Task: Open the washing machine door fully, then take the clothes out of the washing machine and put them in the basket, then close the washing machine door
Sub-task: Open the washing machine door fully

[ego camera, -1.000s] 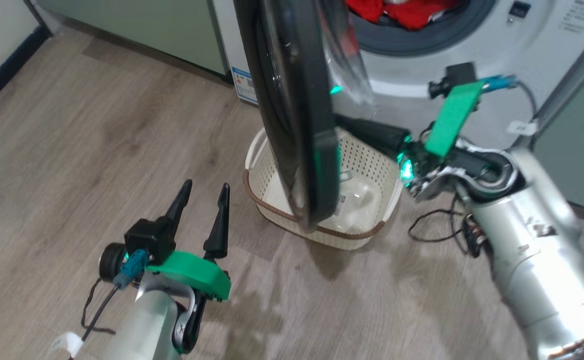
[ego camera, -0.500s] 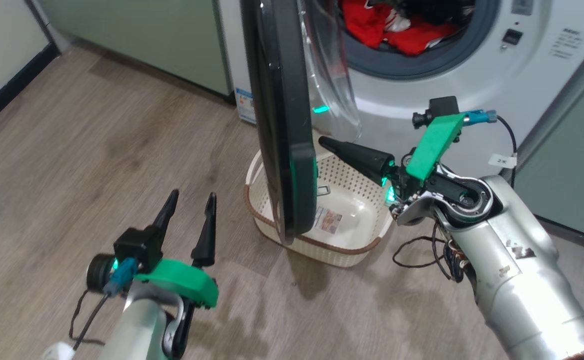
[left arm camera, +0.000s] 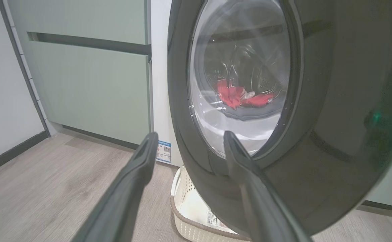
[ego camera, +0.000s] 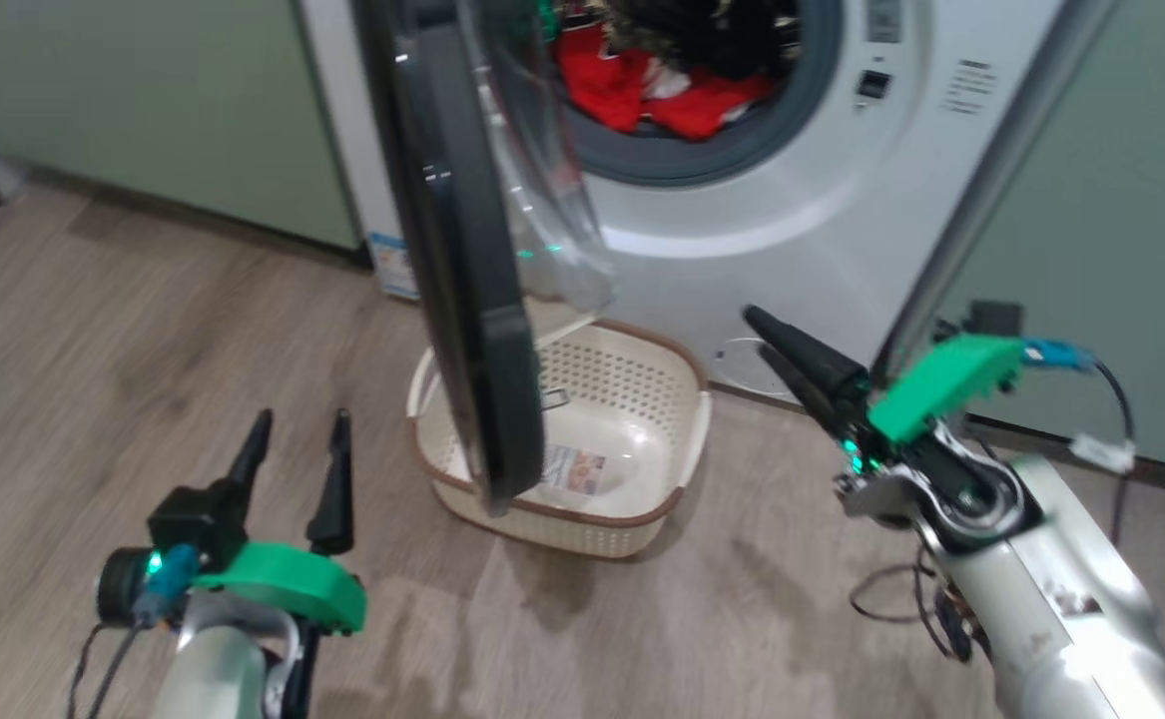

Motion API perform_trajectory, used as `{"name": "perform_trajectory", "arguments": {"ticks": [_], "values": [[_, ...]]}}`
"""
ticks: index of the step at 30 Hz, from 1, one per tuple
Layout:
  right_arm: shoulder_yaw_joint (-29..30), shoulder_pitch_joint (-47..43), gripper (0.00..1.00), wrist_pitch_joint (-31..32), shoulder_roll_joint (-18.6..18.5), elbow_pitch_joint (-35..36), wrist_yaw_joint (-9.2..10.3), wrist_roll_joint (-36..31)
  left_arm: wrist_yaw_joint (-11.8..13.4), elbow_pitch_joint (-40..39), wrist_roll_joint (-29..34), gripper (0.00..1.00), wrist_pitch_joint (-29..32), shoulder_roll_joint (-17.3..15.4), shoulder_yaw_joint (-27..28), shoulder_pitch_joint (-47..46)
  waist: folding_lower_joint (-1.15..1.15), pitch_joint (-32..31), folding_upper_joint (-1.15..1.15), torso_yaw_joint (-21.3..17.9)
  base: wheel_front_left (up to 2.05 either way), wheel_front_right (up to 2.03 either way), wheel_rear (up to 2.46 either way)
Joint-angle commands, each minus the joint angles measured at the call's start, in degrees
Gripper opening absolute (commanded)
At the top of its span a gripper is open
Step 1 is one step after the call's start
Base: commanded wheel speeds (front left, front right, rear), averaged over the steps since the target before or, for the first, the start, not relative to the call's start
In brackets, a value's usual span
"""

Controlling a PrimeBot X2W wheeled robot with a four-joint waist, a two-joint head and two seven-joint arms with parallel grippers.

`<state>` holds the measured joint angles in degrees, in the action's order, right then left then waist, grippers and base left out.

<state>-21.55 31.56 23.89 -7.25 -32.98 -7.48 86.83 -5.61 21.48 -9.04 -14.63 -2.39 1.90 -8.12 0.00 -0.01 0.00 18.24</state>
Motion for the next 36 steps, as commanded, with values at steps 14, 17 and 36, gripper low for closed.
{"name": "perform_trajectory", "arguments": {"ticks": [14,17,36], "values": [[-4.4,-10.9,1.00,-28.9,-10.2,6.9,-0.01,-10.6,-1.5,-0.4,1.8,1.00,-0.4,-2.1,6.2,-2.8,0.00,-2.0,0.00,-7.5,0.00,0.00,0.00],[-7.4,-11.9,1.00,-36.7,-12.6,7.0,-0.01,-14.6,-1.7,-0.3,1.8,1.00,-0.4,-2.1,6.6,-2.7,0.00,-2.1,0.00,-8.3,0.00,0.00,0.00],[19.0,-25.0,1.00,-38.9,-3.7,16.4,-0.01,-65.9,-1.9,0.5,1.7,1.00,-0.4,-1.5,8.3,-2.8,0.00,-2.0,0.00,-9.2,0.00,0.00,0.00]]}}
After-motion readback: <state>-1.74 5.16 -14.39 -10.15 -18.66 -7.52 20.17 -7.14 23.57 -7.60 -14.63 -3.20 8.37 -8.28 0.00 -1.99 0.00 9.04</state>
